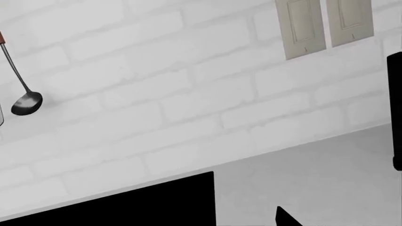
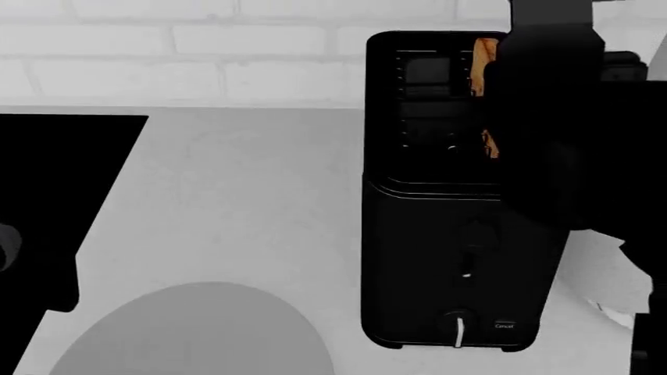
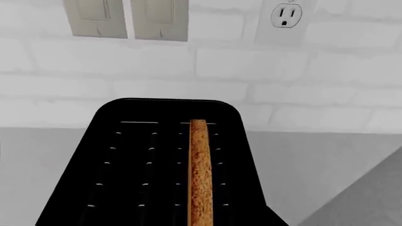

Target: Place the toasted item on a plate.

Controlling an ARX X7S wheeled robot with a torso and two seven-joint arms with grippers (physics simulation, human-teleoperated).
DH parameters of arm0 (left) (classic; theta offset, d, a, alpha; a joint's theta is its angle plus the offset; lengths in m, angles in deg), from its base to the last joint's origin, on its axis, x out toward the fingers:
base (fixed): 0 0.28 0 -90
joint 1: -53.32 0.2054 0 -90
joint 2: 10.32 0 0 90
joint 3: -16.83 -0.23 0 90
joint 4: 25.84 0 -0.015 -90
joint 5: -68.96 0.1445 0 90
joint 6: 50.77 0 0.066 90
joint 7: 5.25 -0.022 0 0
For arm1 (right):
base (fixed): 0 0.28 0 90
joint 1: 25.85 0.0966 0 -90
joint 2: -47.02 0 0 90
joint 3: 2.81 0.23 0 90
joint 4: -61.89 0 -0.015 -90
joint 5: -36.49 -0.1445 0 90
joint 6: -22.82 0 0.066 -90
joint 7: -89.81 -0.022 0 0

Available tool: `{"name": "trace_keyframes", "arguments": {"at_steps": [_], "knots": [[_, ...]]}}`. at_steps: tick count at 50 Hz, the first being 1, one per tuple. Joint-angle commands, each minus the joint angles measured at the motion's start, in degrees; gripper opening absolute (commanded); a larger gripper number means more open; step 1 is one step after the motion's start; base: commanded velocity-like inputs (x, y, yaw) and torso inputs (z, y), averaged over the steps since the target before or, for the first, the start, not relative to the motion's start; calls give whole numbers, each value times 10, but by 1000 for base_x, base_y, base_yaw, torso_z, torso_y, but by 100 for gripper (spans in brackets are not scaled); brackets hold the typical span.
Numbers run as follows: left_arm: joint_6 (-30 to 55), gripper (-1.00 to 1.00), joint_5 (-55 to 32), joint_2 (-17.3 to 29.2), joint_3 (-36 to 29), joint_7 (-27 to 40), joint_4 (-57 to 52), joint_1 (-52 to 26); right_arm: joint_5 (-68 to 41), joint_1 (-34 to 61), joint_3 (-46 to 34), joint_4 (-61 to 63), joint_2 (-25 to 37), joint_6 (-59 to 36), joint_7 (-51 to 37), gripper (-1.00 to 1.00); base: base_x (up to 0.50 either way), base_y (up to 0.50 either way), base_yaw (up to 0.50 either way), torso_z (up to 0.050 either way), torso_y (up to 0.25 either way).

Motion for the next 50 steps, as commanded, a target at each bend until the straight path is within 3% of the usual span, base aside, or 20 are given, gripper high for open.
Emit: {"name": "trace_keyframes", "arguments": {"at_steps": [1,36,50], "knots": [[0,100,-1,2,-2,1,0,2,29,11,-28,-50,0,23,34,100,0,0,0,0,0],[4,100,-8,5,-3,5,-1,0,123,53,-114,-217,-25,124,167,100,0,0,0,0,0],[5,100,-12,10,4,5,-9,9,131,44,-129,-243,-34,129,179,100,1,0,0,0,0]]}}
